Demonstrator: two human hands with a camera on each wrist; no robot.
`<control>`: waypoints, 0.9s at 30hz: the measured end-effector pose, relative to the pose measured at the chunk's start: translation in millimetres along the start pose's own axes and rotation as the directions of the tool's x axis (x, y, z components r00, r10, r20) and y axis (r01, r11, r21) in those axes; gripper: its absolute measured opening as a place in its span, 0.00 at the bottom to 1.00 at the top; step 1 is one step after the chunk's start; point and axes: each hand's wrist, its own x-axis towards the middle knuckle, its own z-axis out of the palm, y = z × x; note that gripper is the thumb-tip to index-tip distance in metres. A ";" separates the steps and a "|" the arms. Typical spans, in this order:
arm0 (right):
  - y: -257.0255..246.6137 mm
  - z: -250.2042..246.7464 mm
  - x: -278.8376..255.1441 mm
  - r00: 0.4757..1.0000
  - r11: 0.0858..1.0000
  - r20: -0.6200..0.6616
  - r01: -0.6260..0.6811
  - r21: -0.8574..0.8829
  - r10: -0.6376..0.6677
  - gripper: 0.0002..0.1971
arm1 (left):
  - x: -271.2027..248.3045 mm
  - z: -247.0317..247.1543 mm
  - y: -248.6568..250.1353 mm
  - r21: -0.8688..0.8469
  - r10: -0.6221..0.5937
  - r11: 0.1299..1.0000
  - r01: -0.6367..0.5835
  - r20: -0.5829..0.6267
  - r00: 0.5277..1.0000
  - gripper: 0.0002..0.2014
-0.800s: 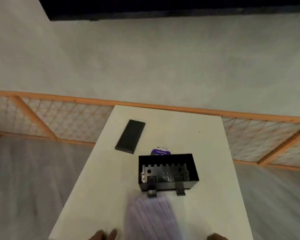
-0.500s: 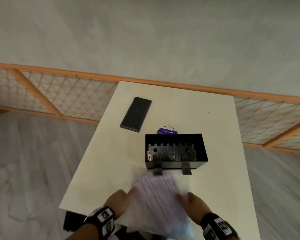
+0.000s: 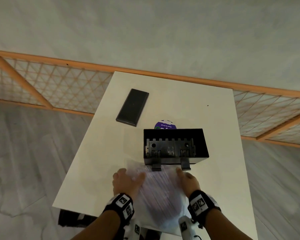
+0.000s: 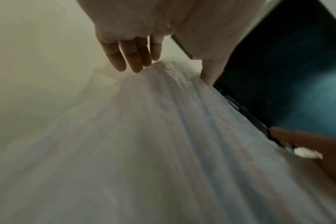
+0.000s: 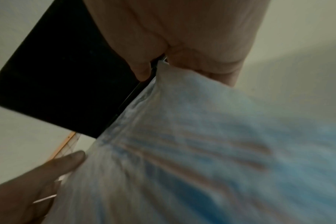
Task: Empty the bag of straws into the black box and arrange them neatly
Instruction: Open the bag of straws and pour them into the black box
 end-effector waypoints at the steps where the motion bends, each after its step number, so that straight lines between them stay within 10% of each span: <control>1: -2.0 -1.8 4.0 1.000 1.000 -0.026 -0.009 0.026 0.009 0.20 | -1.2 -0.6 3.1 0.095 0.093 0.991 -0.089 -0.038 0.995 0.44; 7: 6.8 6.2 29.3 0.988 0.976 -0.152 -0.002 0.217 0.036 0.11 | -18.5 10.1 23.3 0.270 0.562 0.778 -0.567 0.103 0.821 0.08; 13: 17.6 6.1 25.3 0.995 0.977 -0.100 0.030 0.212 -0.009 0.09 | -24.8 42.5 51.1 0.121 0.756 0.561 -0.819 0.329 0.567 0.12; 18: 26.5 -1.4 14.8 0.999 0.963 0.009 0.037 0.268 -0.040 0.11 | -15.5 62.4 90.9 0.145 0.658 0.538 -0.830 0.543 0.521 0.21; 27: 25.0 -17.3 3.9 0.983 0.935 -0.035 0.181 0.306 -0.179 0.15 | 3.1 75.3 114.4 0.168 0.551 0.552 -0.817 0.662 0.508 0.06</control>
